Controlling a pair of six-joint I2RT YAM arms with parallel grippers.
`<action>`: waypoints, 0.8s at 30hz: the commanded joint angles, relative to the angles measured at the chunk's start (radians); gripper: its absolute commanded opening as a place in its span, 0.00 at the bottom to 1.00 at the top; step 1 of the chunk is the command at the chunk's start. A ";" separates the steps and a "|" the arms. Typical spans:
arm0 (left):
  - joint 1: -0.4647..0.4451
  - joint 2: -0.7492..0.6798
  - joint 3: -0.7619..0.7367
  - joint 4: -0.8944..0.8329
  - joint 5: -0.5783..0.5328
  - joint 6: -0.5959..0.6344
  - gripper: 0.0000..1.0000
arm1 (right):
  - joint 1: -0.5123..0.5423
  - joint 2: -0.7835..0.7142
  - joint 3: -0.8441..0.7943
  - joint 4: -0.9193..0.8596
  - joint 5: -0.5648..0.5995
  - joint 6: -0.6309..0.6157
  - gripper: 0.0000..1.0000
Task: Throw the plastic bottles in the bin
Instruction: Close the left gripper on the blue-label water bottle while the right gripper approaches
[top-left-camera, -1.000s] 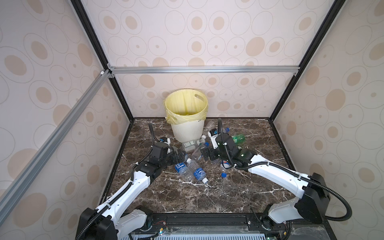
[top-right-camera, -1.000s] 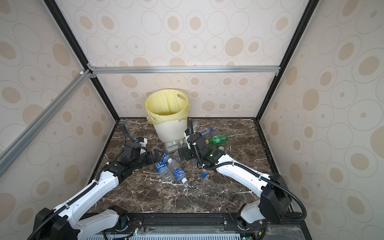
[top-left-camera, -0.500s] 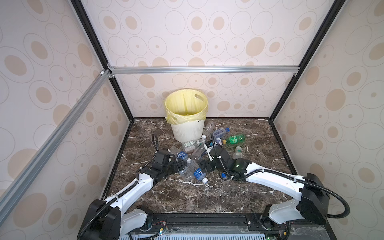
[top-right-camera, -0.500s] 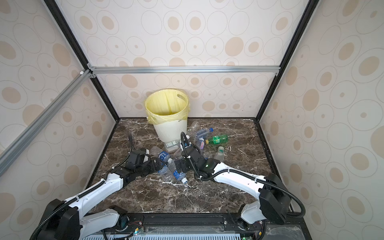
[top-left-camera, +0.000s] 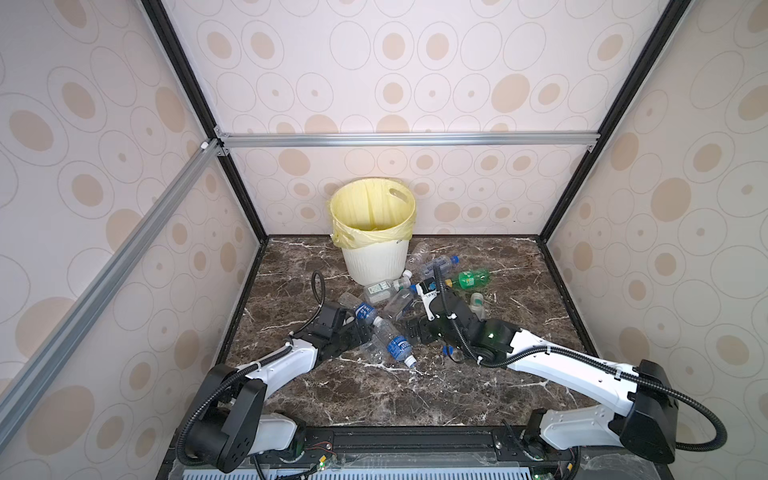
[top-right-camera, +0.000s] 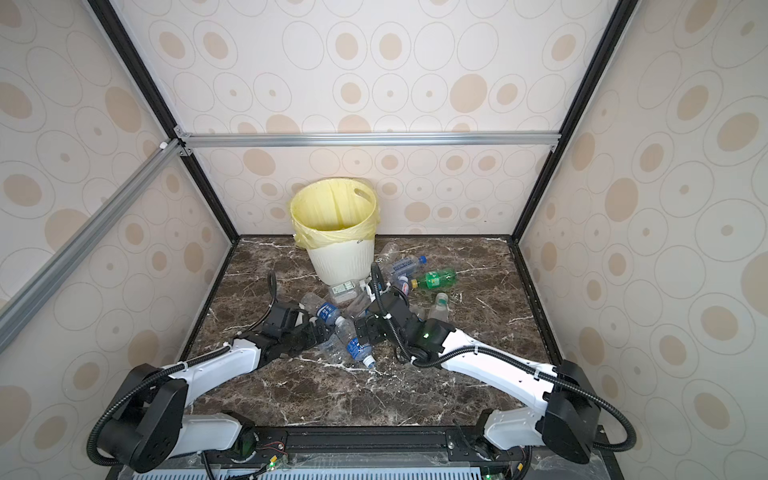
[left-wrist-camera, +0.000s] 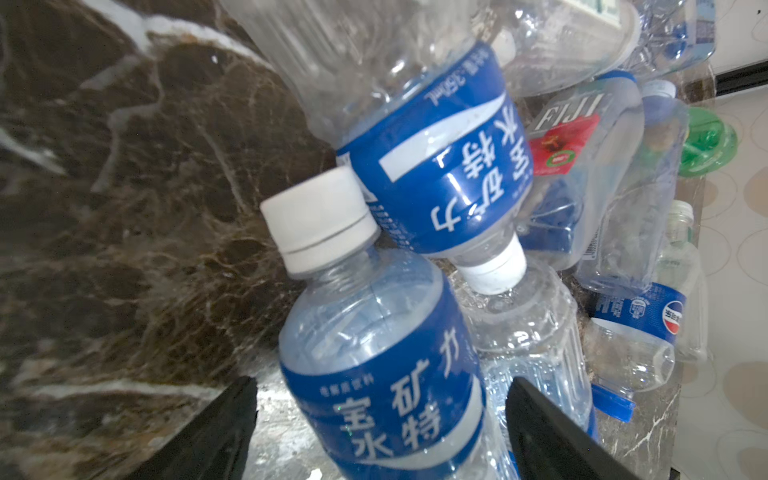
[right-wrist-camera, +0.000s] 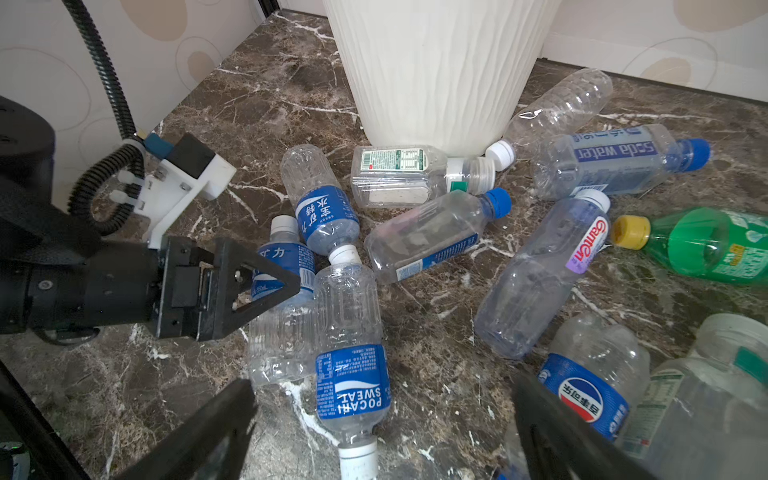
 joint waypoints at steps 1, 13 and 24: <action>0.014 -0.008 -0.013 0.048 -0.037 -0.022 0.90 | 0.012 -0.035 -0.004 -0.029 0.037 0.025 1.00; 0.081 0.032 -0.052 0.144 0.009 -0.058 0.80 | 0.025 0.029 -0.020 0.058 0.040 0.022 1.00; 0.121 -0.031 -0.094 0.130 -0.016 -0.057 0.66 | 0.025 0.167 0.064 0.121 -0.053 -0.009 1.00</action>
